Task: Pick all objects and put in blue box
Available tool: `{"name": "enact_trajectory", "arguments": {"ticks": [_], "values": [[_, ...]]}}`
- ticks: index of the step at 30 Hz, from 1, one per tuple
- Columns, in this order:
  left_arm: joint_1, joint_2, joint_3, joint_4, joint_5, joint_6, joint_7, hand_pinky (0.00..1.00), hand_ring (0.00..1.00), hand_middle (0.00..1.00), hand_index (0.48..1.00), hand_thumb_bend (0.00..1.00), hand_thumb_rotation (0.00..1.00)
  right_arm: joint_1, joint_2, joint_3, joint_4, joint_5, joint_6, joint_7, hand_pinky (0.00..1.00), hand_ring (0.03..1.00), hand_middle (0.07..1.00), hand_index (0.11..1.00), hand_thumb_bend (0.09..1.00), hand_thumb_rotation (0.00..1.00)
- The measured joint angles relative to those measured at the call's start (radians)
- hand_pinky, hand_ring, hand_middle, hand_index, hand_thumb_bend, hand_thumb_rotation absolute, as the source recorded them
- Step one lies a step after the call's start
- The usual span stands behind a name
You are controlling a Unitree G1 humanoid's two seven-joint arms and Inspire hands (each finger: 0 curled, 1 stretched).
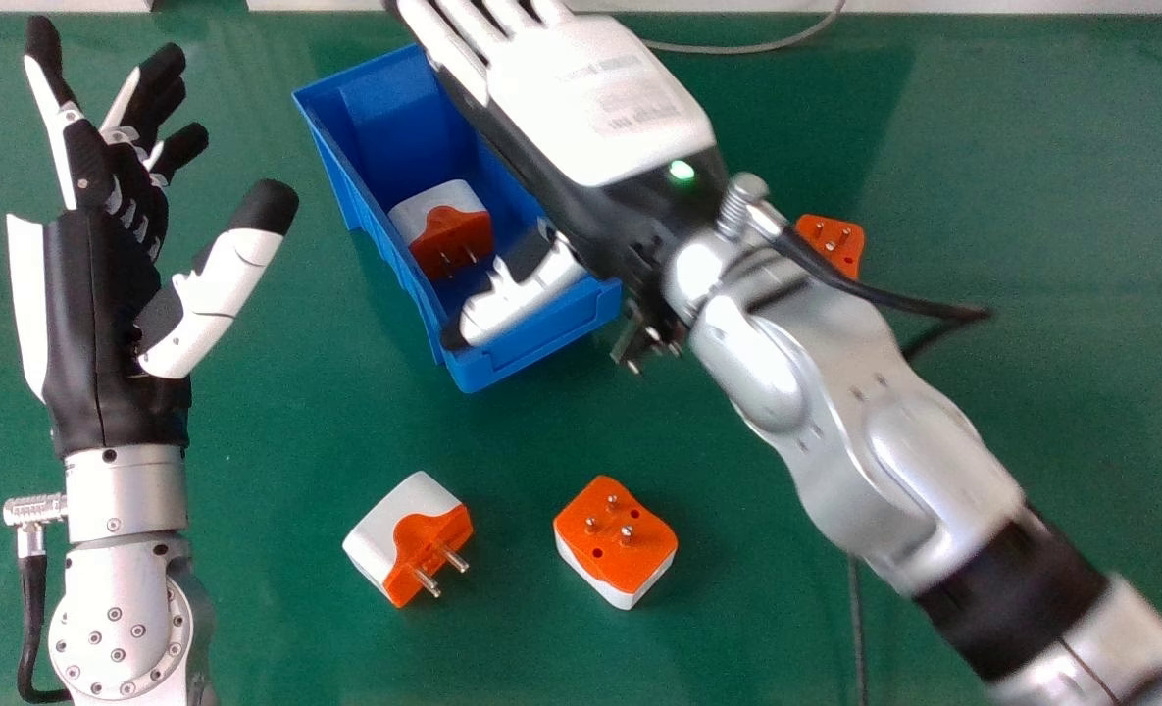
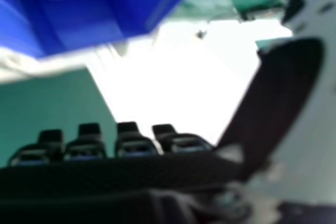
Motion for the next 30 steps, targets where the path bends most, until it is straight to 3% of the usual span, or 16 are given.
{"name": "enact_trajectory", "arguments": {"ticks": [4, 7, 10, 13, 17, 24, 30], "values": [[0.011, -0.002, -0.008, -0.001, -0.003, 0.009, -0.016, 0.88, 0.92, 0.91, 0.902, 0.85, 0.52, 0.117, -0.061, -0.012, -0.214, -0.014, 0.118, 0.244, 1.0, 1.0, 1.0, 1.0, 1.0, 0.45], [0.018, -0.004, -0.011, -0.017, -0.034, 0.018, -0.037, 0.89, 0.93, 0.92, 0.909, 0.85, 0.52, 0.203, -0.089, -0.013, -0.386, -0.066, 0.229, 0.454, 1.0, 1.0, 1.0, 1.0, 0.999, 0.47], [0.019, -0.004, -0.01, -0.054, -0.064, 0.028, -0.052, 0.91, 0.94, 0.92, 0.915, 0.86, 0.52, 0.277, -0.065, 0.004, -0.495, -0.154, 0.33, 0.59, 1.0, 1.0, 1.0, 1.0, 0.954, 0.48], [0.018, -0.004, -0.013, -0.07, -0.069, 0.03, -0.063, 0.91, 0.94, 0.92, 0.914, 0.85, 0.51, 0.31, -0.023, 0.03, -0.487, -0.222, 0.366, 0.615, 0.98, 1.0, 1.0, 0.999, 0.937, 0.46], [0.018, -0.008, -0.013, -0.071, -0.077, 0.037, -0.063, 0.9, 0.94, 0.92, 0.911, 0.86, 0.51, 0.324, 0.033, 0.06, -0.434, -0.289, 0.383, 0.628, 0.91, 1.0, 1.0, 0.988, 0.915, 0.46], [0.018, -0.014, -0.01, -0.071, -0.076, 0.038, -0.06, 0.89, 0.93, 0.91, 0.907, 0.86, 0.51, 0.32, 0.1, 0.074, -0.299, -0.294, 0.38, 0.61, 0.85, 1.0, 1.0, 0.985, 0.892, 0.44], [0.017, -0.015, -0.007, -0.07, -0.078, 0.038, -0.062, 0.86, 0.92, 0.91, 0.896, 0.87, 0.51, 0.281, 0.136, 0.1, -0.128, -0.279, 0.341, 0.531, 0.74, 0.985, 0.999, 0.96, 0.881, 0.41]]}}
